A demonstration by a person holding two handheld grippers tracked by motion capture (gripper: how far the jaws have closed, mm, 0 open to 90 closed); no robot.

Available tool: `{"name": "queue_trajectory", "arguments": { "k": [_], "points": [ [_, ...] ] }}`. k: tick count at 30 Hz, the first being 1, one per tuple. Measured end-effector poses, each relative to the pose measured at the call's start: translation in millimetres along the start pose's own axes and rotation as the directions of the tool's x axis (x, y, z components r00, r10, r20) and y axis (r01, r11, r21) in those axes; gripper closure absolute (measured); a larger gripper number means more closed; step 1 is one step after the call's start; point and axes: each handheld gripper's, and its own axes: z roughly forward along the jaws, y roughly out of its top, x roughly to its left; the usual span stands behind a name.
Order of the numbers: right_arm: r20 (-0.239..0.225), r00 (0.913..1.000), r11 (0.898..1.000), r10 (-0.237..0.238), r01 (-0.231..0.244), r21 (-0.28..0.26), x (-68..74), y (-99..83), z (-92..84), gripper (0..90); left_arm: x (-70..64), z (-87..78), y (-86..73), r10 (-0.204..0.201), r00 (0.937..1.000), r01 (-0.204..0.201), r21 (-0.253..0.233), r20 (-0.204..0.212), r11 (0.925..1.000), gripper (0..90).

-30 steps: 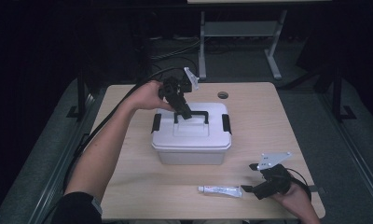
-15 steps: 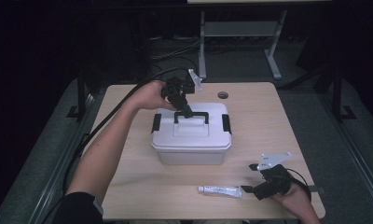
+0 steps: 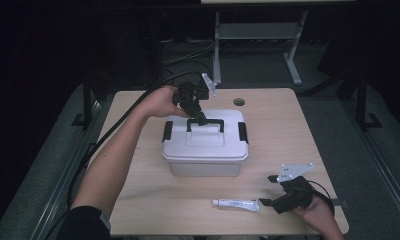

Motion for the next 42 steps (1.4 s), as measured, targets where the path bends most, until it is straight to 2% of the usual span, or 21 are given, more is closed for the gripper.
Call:
{"name": "queue_trajectory", "arguments": {
  "k": [6,8,9,10,11,16,21,26,34,36,42],
  "points": [
    [0.000,1.0000,1.000,-0.005,0.005,0.000,0.4,0.4,0.1,16.4,-3.9,-10.4,-0.5,0.003,0.9998,-0.003,-0.026,-0.021,0.9997,84.4],
    [0.000,1.0000,1.000,-0.004,0.004,0.000,0.6,0.5,0.2,16.4,-4.2,-13.2,-0.7,0.001,0.9999,-0.001,-0.031,-0.015,0.9995,84.5],
    [-0.001,0.9999,1.000,-0.010,0.010,0.000,0.3,0.8,0.7,16.4,-6.5,-17.5,-1.5,-0.002,0.9998,0.001,-0.052,-0.017,0.9987,84.5],
    [-0.001,1.0000,1.000,-0.009,0.009,0.000,0.5,1.0,0.9,16.4,-6.8,-20.2,-1.8,0.009,0.9997,-0.010,-0.052,-0.023,0.9986,84.5],
    [-0.001,0.9999,1.000,-0.011,0.011,-0.001,0.3,1.1,1.3,16.4,-8.0,-22.3,-2.5,0.001,0.9996,-0.003,-0.060,-0.027,0.9982,84.5],
    [-0.002,0.9999,1.000,-0.010,0.010,0.001,0.8,1.8,2.1,16.4,-12.5,-31.0,-5.5,0.007,0.9989,-0.010,-0.059,-0.046,0.9982,84.5],
    [0.002,0.9999,1.000,-0.012,0.012,-0.004,0.3,1.5,1.0,16.4,-23.7,-46.5,-11.6,0.012,0.9968,-0.016,-0.060,-0.080,0.9981,84.5],
    [0.009,0.9999,1.000,-0.011,0.011,-0.009,0.8,2.3,-0.4,16.4,-30.2,-54.2,-15.6,0.020,0.9957,-0.025,-0.057,-0.091,0.9981,84.5],
    [0.010,0.9999,1.000,-0.012,0.013,-0.012,0.2,2.3,-0.7,16.4,-42.3,-67.8,-34.3,-0.005,0.9941,-0.002,-0.066,-0.109,0.9978,84.5],
    [0.011,0.9999,1.000,-0.012,0.012,-0.011,0.4,2.8,-0.1,16.4,-46.7,-72.1,-45.1,-0.015,0.9928,0.007,-0.071,-0.119,0.9974,84.5],
    [0.009,0.9999,1.000,-0.015,0.015,-0.006,1.0,3.7,1.7,16.4,-52.8,-80.4,-62.1,-0.041,0.9904,0.030,-0.083,-0.132,0.9961,84.5]
  ]
}}
